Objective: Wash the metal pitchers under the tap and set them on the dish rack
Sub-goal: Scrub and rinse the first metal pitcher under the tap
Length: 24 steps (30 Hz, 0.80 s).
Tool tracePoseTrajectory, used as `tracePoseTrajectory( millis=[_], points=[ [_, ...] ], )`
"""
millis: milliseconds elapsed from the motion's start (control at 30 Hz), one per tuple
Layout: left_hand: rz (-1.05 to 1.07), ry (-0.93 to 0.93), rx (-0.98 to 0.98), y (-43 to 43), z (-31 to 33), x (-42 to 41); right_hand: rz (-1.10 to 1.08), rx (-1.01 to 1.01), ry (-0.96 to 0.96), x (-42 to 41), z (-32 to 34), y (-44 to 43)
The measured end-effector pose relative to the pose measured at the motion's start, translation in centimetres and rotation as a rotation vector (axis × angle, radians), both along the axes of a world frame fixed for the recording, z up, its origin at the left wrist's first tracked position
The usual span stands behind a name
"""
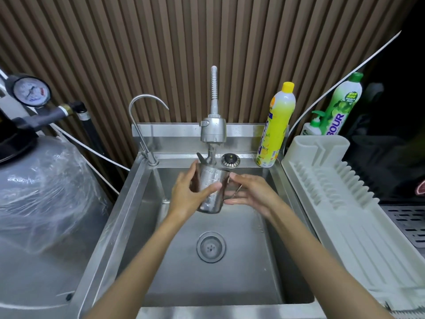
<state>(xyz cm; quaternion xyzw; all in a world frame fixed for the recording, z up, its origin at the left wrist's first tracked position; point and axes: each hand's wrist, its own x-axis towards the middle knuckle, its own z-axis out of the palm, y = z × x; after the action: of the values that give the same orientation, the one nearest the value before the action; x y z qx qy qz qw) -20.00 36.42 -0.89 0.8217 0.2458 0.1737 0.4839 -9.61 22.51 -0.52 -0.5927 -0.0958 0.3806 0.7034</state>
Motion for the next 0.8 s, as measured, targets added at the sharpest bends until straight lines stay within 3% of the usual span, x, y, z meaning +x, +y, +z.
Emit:
tracePoseTrajectory(
  millis=[133, 233, 333, 533, 700, 800],
  points=[
    [0.026, -0.060, -0.242, -2.8, -1.3, 0.1, 0.011, -0.308, -0.279, 0.8, 4.0, -0.7],
    [-0.011, -0.082, -0.399, -3.9, -1.8, 1.1, 0.014, -0.559, -0.717, 1.1, 6.4, -0.5],
    [-0.005, -0.166, -0.492, -4.2, -1.6, 2.4, 0.000, -0.599, -0.968, 1.1, 7.3, -0.3],
    [0.007, -0.398, -0.508, -2.9, -0.2, 4.1, -0.066, -0.077, -0.604, 1.7, 5.5, -0.1],
    [0.028, -0.427, -0.243, -1.1, 0.9, 3.7, -0.002, 0.414, -0.080, 2.4, 2.5, 0.9],
    [-0.009, -0.364, -0.091, -0.1, 1.6, 2.9, -0.010, 0.571, 0.198, 1.7, 0.9, 1.5]
  ],
)
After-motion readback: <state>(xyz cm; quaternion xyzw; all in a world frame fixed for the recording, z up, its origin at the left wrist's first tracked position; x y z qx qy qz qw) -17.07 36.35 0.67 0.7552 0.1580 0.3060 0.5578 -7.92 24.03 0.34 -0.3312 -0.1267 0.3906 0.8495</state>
